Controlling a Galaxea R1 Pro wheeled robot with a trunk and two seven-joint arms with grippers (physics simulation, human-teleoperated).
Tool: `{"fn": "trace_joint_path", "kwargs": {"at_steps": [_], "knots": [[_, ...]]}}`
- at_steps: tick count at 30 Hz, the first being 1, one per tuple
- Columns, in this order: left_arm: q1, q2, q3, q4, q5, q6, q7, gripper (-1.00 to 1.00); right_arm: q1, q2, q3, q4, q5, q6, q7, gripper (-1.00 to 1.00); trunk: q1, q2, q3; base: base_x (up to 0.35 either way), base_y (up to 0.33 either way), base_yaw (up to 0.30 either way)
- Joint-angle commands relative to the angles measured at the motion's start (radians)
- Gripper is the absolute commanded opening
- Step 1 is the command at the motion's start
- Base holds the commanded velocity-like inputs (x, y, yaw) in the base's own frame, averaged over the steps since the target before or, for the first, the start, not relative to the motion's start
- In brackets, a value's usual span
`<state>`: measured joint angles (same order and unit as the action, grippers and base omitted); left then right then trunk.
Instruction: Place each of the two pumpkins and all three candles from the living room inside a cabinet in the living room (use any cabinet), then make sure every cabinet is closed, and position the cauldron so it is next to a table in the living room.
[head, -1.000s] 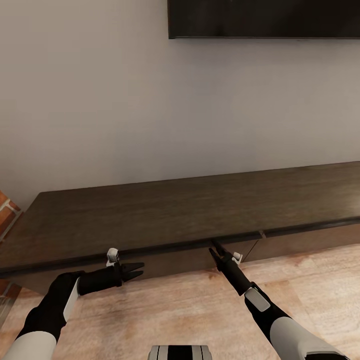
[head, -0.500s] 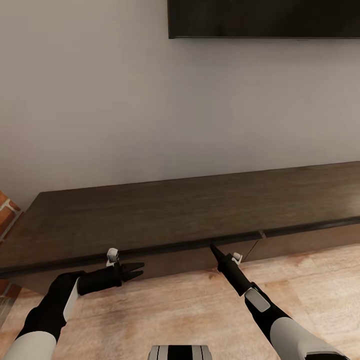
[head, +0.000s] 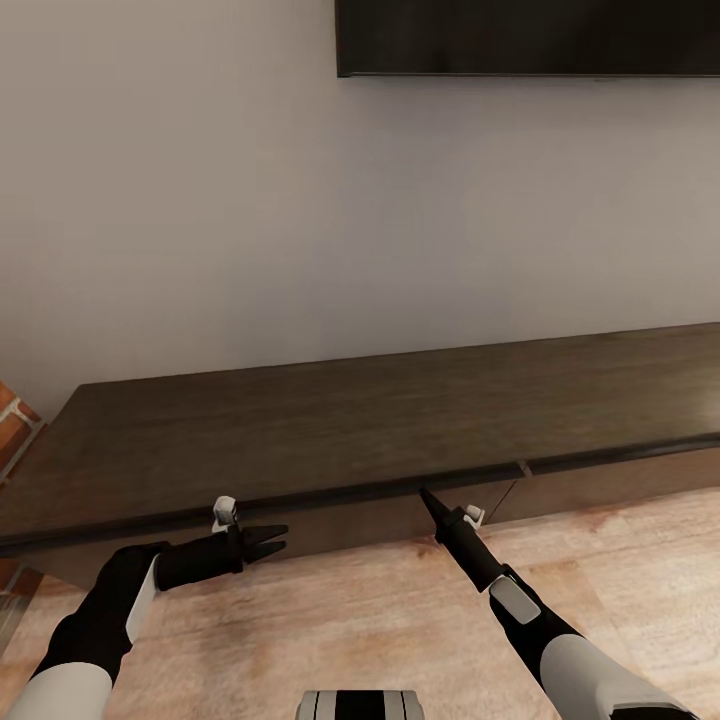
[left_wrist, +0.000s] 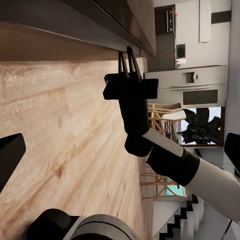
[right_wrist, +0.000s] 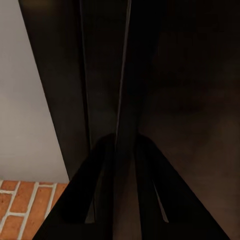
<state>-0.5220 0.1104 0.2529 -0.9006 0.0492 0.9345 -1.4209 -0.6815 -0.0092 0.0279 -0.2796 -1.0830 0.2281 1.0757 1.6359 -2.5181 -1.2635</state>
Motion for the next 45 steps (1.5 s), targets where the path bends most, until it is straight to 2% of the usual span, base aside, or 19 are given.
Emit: {"fn": "trace_joint_path", "kwargs": {"at_steps": [1, 36, 37, 42, 45], "knots": [[-0.001, 0.000, 0.000, 0.000, 0.001, 0.010, -0.003, 1.00, -0.001, 0.000, 0.003, -0.001, -0.017, 0.019, 0.010, -1.00, 0.000, 0.000, -0.001, 0.000, 0.000, 0.000], [-0.001, 0.000, 0.000, 0.000, 0.002, 0.006, -0.004, 1.00, -0.001, 0.000, 0.003, -0.001, -0.017, 0.020, 0.010, -1.00, 0.000, 0.000, -0.001, -0.057, 0.000, 0.000], [0.005, 0.006, -0.006, 0.002, 0.008, 0.006, -0.010, 1.00, -0.001, -0.007, -0.017, 0.006, -0.012, 0.003, -0.006, -1.00, 0.000, 0.000, -0.001, 0.000, 0.000, 0.000], [0.019, 0.004, -0.013, 0.002, 0.009, 0.006, -0.015, 1.00, -0.001, -0.011, 0.000, 0.003, -0.012, -0.007, -0.007, -1.00, 0.000, 0.000, -0.001, 0.000, 0.000, 0.000], [0.020, -0.002, -0.014, 0.002, 0.007, 0.005, -0.032, 1.00, -0.001, -0.023, 0.030, -0.009, -0.013, -0.018, -0.014, -1.00, 0.000, 0.000, -0.001, 0.000, 0.000, 0.000]]}}
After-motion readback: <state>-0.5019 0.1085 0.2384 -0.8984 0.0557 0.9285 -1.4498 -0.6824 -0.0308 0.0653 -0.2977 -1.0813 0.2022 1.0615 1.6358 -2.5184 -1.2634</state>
